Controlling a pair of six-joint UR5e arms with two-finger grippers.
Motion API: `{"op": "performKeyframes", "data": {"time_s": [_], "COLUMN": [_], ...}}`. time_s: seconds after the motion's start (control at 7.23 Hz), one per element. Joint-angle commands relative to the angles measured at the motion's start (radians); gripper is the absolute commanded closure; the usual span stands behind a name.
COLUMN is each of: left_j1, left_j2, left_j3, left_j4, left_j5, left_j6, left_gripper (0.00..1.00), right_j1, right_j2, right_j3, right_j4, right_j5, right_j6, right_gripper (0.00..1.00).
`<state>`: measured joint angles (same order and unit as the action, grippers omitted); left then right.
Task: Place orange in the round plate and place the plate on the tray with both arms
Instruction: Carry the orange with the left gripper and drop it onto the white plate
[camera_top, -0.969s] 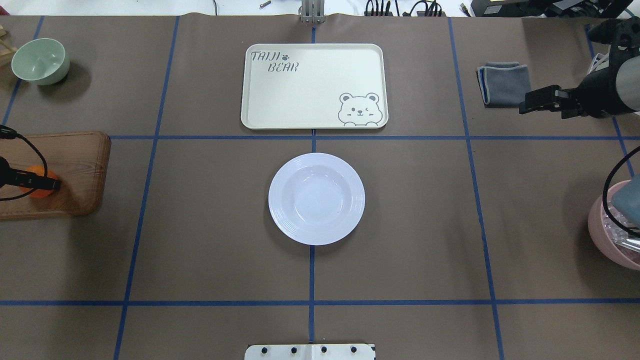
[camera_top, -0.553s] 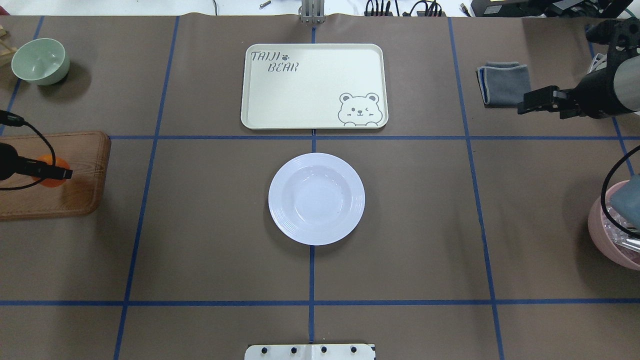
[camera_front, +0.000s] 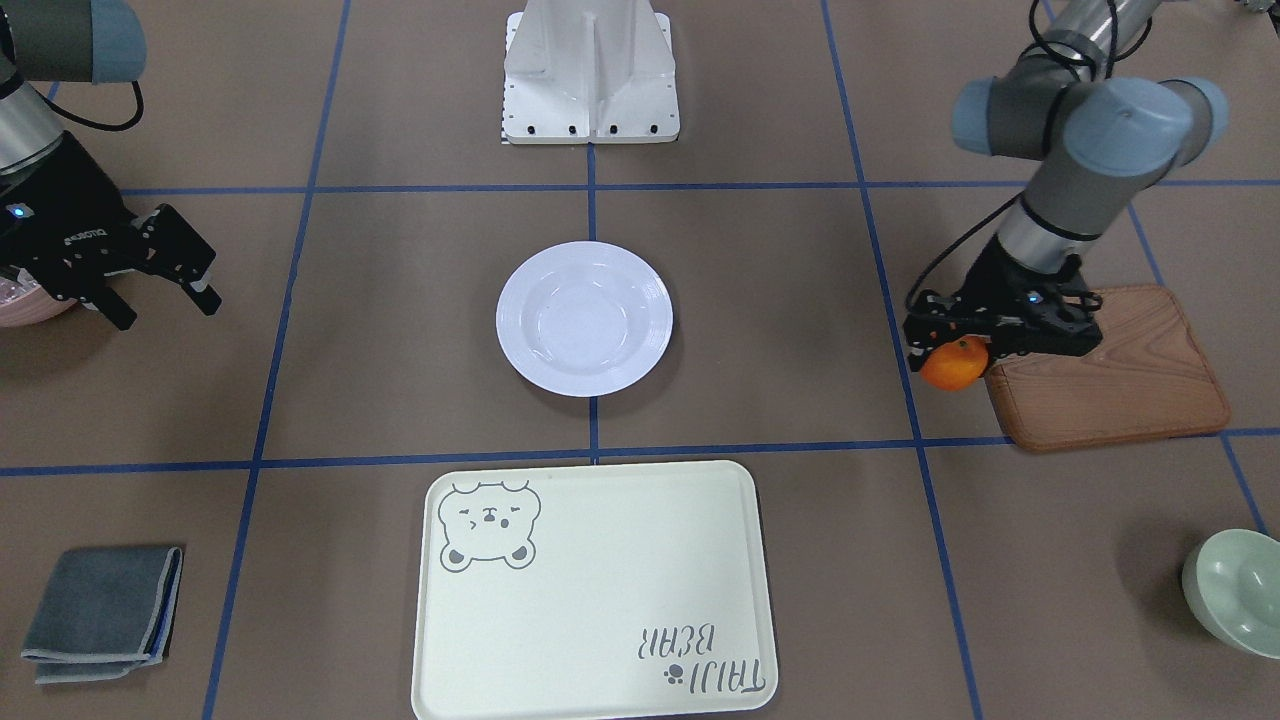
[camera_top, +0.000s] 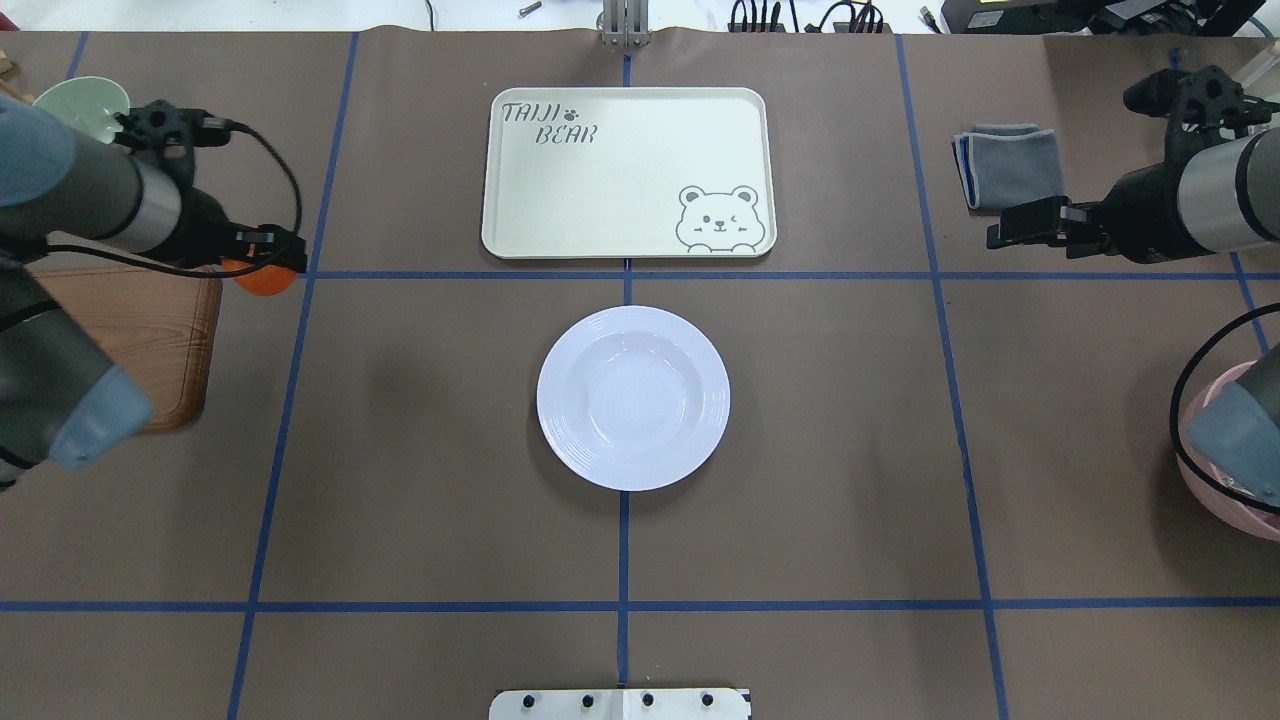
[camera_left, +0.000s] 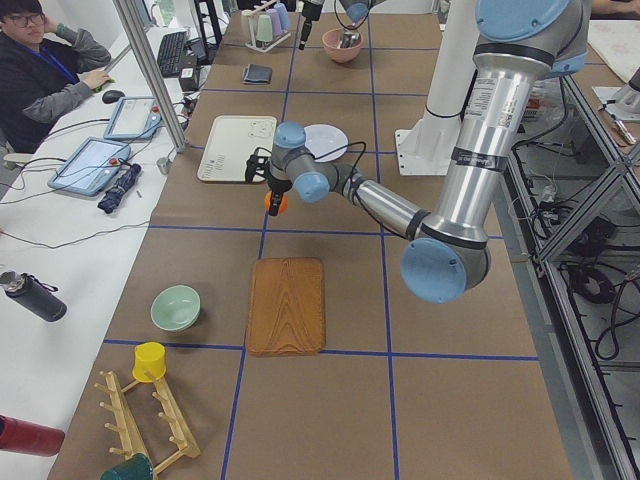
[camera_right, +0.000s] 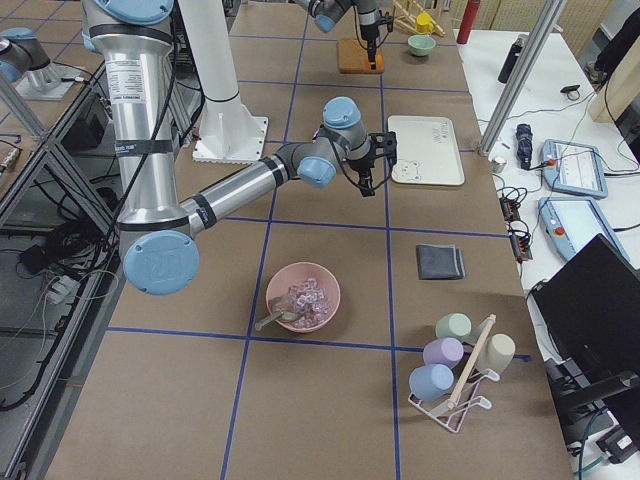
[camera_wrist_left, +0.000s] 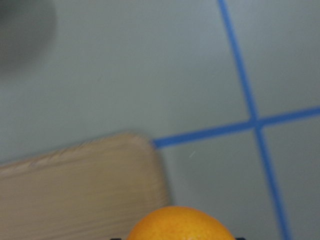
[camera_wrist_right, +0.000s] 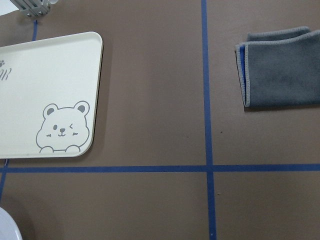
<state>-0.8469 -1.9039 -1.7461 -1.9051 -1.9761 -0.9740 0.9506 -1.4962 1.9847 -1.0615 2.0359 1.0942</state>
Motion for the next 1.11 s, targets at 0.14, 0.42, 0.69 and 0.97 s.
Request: {"op": "performKeyframes", "data": {"time_s": [0.14, 0.42, 0.69, 0.97], "left_j1": [0.236, 0.351, 0.400, 0.422], "left_j2": [-0.364, -0.517, -0.628, -0.621], "left_j3": [0.011, 0.157, 0.327, 0.365], "left_j4": [0.407, 0.409, 0.393, 0.361], "left_j5": [0.166, 0.273, 0.307, 0.307], "left_j6": [-0.286, -0.421, -0.475, -0.471], "left_gripper": [1.00, 1.00, 1.00, 0.87], "right_j1": [-0.122, -0.162, -0.263, -0.358], "right_j2": [-0.001, -0.030, -0.058, -0.053], "right_j3": [-0.004, -0.026, -0.090, -0.089], "right_j4": [0.159, 0.306, 0.475, 0.479], "right_j5": [-0.111, -0.118, -0.256, -0.371], "right_j6": [0.372, 0.522, 0.614, 0.638], "right_gripper": [0.01, 0.00, 0.00, 0.00]}}
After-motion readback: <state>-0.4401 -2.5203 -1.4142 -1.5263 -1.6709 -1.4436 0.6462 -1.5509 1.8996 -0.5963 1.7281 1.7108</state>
